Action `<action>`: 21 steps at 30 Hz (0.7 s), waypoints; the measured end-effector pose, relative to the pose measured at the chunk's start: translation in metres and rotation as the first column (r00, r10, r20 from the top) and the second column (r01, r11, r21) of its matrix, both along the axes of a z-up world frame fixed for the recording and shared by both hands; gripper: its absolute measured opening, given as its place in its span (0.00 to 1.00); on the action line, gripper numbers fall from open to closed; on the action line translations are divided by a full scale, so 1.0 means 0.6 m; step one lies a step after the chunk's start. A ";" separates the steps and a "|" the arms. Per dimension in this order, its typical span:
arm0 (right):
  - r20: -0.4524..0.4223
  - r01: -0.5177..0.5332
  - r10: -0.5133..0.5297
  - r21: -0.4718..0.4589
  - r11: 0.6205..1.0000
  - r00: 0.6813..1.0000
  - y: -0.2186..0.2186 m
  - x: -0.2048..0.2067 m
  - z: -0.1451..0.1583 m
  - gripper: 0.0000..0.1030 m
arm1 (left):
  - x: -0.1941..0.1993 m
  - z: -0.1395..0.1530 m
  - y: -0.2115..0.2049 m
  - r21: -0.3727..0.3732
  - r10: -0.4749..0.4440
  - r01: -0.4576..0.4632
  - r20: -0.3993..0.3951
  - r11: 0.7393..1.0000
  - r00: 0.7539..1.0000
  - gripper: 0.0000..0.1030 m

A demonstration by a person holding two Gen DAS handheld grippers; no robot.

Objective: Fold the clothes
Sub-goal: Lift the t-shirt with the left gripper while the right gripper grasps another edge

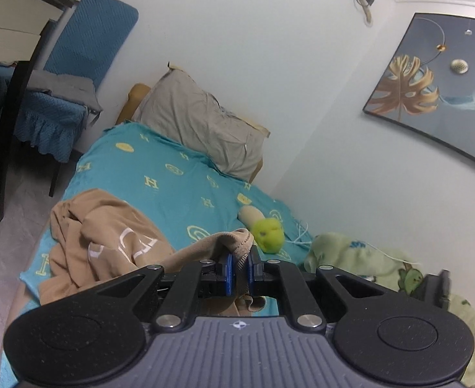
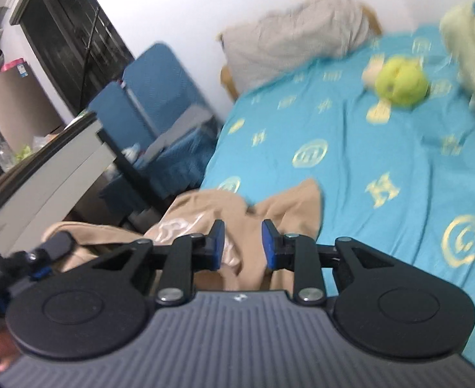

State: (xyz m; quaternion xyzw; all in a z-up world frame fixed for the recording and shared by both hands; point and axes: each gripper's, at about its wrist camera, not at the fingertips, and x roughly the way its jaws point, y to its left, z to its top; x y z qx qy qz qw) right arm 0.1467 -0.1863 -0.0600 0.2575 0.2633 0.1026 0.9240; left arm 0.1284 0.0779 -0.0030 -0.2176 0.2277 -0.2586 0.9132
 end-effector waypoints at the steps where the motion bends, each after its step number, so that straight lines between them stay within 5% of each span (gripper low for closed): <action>1: -0.015 -0.024 0.024 0.010 1.000 1.000 0.002 0.002 -0.003 0.29 | -0.003 0.000 -0.002 0.002 -0.001 0.001 0.003 1.000 1.000 0.09; 6: -0.076 -0.136 0.140 0.051 0.989 0.987 0.014 0.014 -0.016 0.32 | -0.017 0.007 -0.007 0.012 0.002 -0.002 0.014 1.000 1.000 0.09; 17: -0.295 -0.189 0.221 0.132 0.973 0.930 0.042 0.079 -0.101 0.36 | -0.051 0.018 0.009 0.007 0.026 -0.026 0.026 1.000 0.999 0.09; 19: -0.277 -0.179 0.218 0.159 0.971 0.936 0.043 0.077 -0.104 0.26 | -0.055 0.015 0.010 0.029 0.044 -0.044 0.015 0.999 0.999 0.09; 20: -0.258 -0.167 0.202 0.151 0.974 0.945 0.042 0.073 -0.098 0.08 | -0.058 0.012 0.011 0.039 0.054 -0.054 0.008 0.998 0.999 0.09; 21: -0.231 -0.153 0.181 0.134 0.979 0.956 0.040 0.067 -0.087 0.09 | -0.060 0.009 0.012 0.051 0.065 -0.065 -0.002 0.997 0.998 0.09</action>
